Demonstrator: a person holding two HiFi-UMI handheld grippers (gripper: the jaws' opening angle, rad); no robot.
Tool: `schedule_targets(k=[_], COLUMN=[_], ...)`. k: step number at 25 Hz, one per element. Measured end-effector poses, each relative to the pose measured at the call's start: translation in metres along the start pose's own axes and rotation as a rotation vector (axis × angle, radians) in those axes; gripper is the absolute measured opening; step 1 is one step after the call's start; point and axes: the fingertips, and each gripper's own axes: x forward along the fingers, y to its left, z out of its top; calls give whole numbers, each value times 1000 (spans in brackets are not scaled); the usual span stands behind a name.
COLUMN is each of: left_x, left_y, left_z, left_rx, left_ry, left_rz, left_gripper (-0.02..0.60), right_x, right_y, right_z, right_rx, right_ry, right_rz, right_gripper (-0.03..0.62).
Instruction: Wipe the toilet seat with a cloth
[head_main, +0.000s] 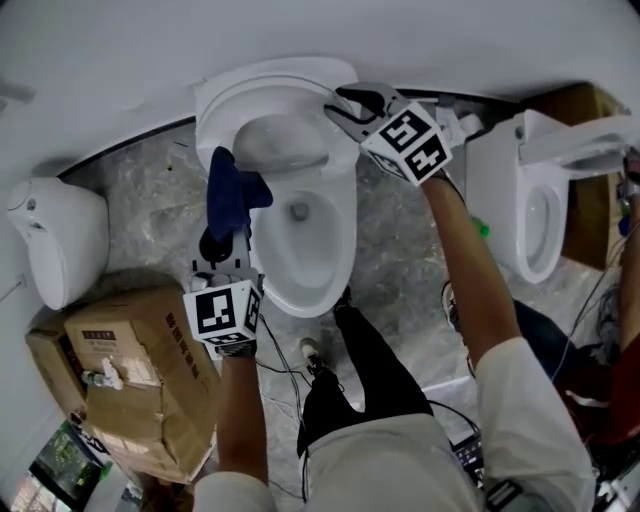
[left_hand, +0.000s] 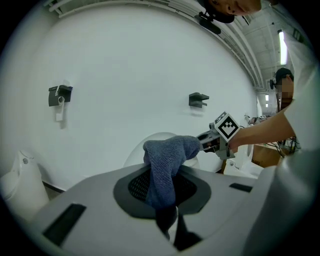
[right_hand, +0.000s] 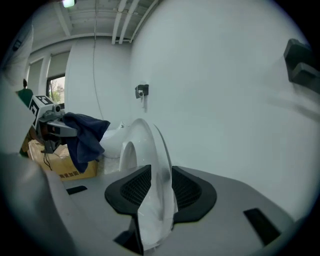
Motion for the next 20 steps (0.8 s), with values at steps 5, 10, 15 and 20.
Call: schedule_targets(k=[5, 10, 15, 20], left_x=[-11, -22, -36, -56], left_y=[2, 6, 8, 14], left_z=[3, 12, 23, 18], left_rx=[-5, -33, -63, -88], left_ry=[-3, -33, -51, -67], left_rz=[17, 21, 39, 47], left_gripper=[41, 41, 41, 41], right_x=[7, 6, -3, -14], right_y=[3, 7, 16, 35], right_z=[-5, -5, -6, -6], right_rx=[-23, -41, -23, -14], right_ry=[34, 70, 74, 69], right_rz=[41, 73, 88, 91], right_gripper=[135, 138, 143, 143])
